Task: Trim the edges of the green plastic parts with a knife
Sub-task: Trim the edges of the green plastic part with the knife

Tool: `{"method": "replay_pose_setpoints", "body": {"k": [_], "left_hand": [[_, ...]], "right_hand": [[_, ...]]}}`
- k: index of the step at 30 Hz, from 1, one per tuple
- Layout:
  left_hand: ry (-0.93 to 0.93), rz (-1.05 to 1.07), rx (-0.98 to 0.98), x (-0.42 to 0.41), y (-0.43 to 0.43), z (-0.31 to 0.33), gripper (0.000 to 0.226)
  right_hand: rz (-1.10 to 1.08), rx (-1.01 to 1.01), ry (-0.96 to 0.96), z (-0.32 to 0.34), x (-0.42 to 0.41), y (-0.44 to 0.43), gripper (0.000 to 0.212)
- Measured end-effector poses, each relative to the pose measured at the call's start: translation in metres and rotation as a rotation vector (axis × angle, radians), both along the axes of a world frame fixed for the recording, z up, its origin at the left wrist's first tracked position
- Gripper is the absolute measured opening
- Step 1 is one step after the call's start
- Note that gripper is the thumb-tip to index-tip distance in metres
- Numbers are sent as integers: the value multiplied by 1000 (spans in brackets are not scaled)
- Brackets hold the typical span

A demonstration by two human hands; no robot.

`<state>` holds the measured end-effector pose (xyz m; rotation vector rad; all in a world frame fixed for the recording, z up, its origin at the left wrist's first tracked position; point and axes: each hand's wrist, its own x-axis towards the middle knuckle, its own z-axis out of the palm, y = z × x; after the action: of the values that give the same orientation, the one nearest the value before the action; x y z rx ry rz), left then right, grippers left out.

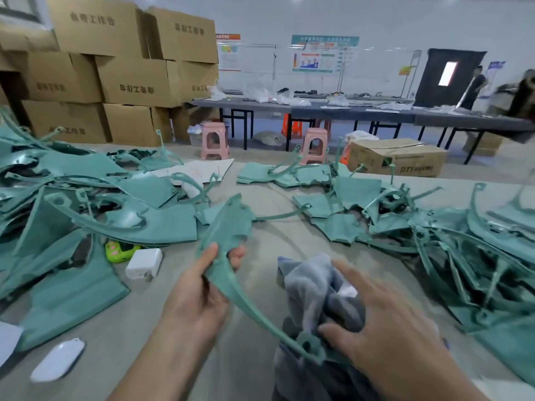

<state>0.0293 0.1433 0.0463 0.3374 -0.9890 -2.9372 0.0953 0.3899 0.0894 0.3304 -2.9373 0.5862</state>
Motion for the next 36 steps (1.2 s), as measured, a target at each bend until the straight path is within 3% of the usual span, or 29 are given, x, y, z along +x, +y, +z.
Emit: {"method": "replay_pose_setpoints", "body": {"k": [2, 4, 6, 10, 14, 16, 17, 18, 20, 23, 25, 27, 32, 36], "left_hand": [[4, -78, 80, -2, -20, 1, 19], [53, -186, 115, -1, -35, -1, 35], [150, -301, 123, 3, -42, -3, 38], [268, -470, 49, 6, -36, -5, 15], [411, -646, 182, 7, -34, -8, 45], [390, -646, 174, 12, -33, -3, 44], [357, -624, 90, 14, -30, -2, 35], [300, -580, -7, 17, -28, -1, 32], [112, -429, -131, 20, -21, 0, 54], [-4, -421, -164, 20, -12, 6, 64], [-18, -440, -265, 18, -8, 7, 46], [-66, -459, -402, 16, -3, 4, 26], [-82, -620, -688, 16, 14, -7, 26], [-30, -543, -835, 14, 12, -8, 29]], "right_hand": [[173, 143, -157, -8, -5, 2, 79], [236, 184, -173, -17, -11, 1, 66], [266, 174, -137, -17, -14, -4, 45], [293, -70, 76, -15, -27, -24, 37], [104, -492, 432, 13, -69, -54, 51], [71, -644, 381, 21, -88, -62, 54], [95, -607, 301, 20, -96, -64, 50], [123, -442, 207, 18, -102, -65, 45], [160, -165, 75, 6, -106, -58, 40], [-90, -329, 118, -18, -95, -16, 26], [-380, -274, 142, -35, -80, 18, 34], [-519, -203, 139, -50, -69, 43, 32], [-523, 110, -104, -65, -68, 67, 27], [-519, 95, -83, -71, -72, 70, 13]]}}
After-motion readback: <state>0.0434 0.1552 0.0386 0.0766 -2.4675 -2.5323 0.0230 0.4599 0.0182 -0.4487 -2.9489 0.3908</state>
